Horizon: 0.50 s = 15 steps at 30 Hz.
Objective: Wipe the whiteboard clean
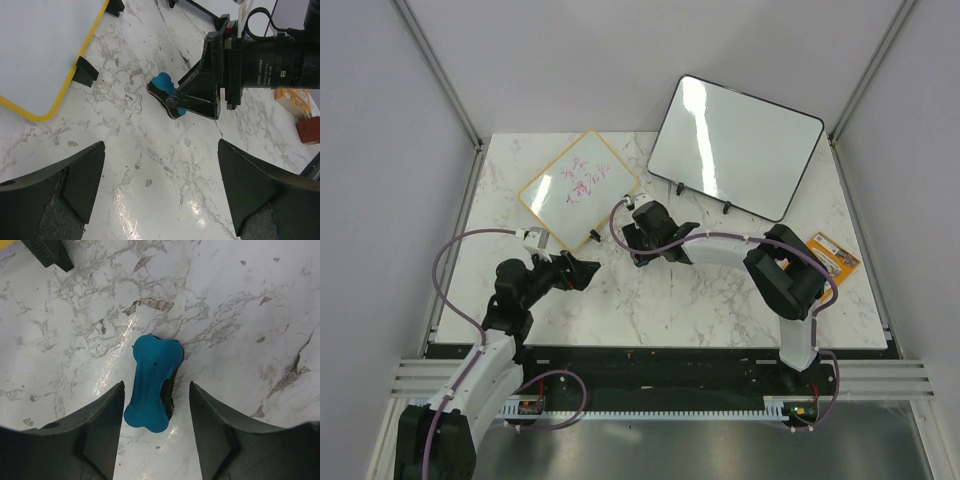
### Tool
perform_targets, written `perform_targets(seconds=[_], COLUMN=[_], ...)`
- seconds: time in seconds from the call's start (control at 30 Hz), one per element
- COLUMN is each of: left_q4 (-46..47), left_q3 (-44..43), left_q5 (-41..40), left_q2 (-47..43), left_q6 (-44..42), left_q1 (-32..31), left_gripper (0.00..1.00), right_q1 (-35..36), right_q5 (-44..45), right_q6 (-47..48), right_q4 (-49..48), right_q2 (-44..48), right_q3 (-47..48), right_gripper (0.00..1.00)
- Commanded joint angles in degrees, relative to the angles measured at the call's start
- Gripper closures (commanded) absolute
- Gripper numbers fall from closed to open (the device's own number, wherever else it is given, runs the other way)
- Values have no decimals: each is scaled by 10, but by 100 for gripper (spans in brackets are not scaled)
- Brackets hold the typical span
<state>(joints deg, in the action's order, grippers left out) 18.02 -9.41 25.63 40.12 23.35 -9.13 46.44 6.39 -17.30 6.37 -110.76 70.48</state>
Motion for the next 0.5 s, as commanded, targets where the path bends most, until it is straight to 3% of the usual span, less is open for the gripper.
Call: perform_targets(seconds=[0.0,0.13,0.3,0.47], left_q4=[27,29,28,31], left_q3=[-7,-7,-7,-8], left_q5=[3,2,-6,-8], left_q2=[10,15,15,21], left_q6=[-14,-14,-14,-14], left_q1=[0,0,0,0], left_gripper=[0,0,0,0], right_q1=[18,23,23,23], right_q5=[22,33,71,85], right_q6=[-12,-18,-25,-21], right_q4=[-1,0,9,15], right_q2=[-16,-29,-36,-38], right_q3=[19,23,28,35], right_gripper=[40,44,60,60])
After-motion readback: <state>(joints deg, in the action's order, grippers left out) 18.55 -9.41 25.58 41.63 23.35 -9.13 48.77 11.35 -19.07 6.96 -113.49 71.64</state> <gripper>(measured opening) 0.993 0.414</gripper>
